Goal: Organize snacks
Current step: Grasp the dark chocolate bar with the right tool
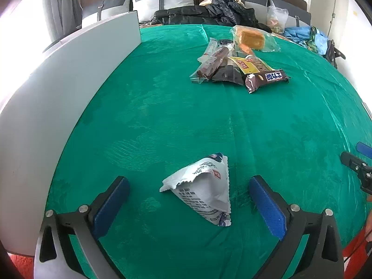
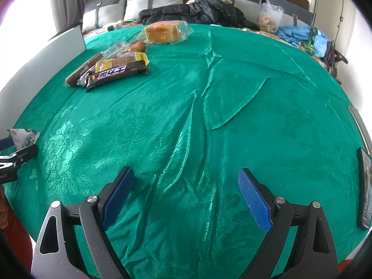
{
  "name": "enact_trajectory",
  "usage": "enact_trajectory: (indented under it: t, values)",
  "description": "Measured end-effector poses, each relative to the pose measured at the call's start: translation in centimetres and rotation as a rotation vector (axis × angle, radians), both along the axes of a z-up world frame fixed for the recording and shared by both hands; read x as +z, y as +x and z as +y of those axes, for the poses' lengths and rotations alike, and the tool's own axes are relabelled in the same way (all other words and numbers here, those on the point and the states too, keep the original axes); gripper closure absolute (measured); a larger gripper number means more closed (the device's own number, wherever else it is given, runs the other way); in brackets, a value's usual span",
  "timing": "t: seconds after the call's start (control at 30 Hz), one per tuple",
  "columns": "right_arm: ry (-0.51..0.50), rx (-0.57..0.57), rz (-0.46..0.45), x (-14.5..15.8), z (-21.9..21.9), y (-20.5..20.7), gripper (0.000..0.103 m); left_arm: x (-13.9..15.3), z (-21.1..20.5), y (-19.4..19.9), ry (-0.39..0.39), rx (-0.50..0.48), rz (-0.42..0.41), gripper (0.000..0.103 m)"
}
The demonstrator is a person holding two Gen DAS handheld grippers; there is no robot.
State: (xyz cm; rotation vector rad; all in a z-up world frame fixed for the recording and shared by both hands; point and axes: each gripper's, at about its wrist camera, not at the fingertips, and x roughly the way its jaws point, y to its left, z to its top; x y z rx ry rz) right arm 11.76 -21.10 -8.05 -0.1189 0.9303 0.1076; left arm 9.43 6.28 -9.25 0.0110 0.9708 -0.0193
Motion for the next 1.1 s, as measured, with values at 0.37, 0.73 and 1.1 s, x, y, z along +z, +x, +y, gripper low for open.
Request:
enact_trajectory:
  t: [0.37,0.73,1.1]
  values:
    - [0.002,-0.002,-0.010,-0.1,0.1,0.0,0.010,0.0,0.0,0.0,0.001,-0.007,-0.005,0.000]
    - [0.088,-0.049,0.096,0.8,-0.2,1.1,0.011,0.0,0.0,-0.1,0.000,-0.009,-0.013,0.000]
    - [0.523,-0.238,0.275,1.0,6.5,15.6,0.014,0.0,0.1,-0.4,-0.004,-0.040,-0.021,0.000]
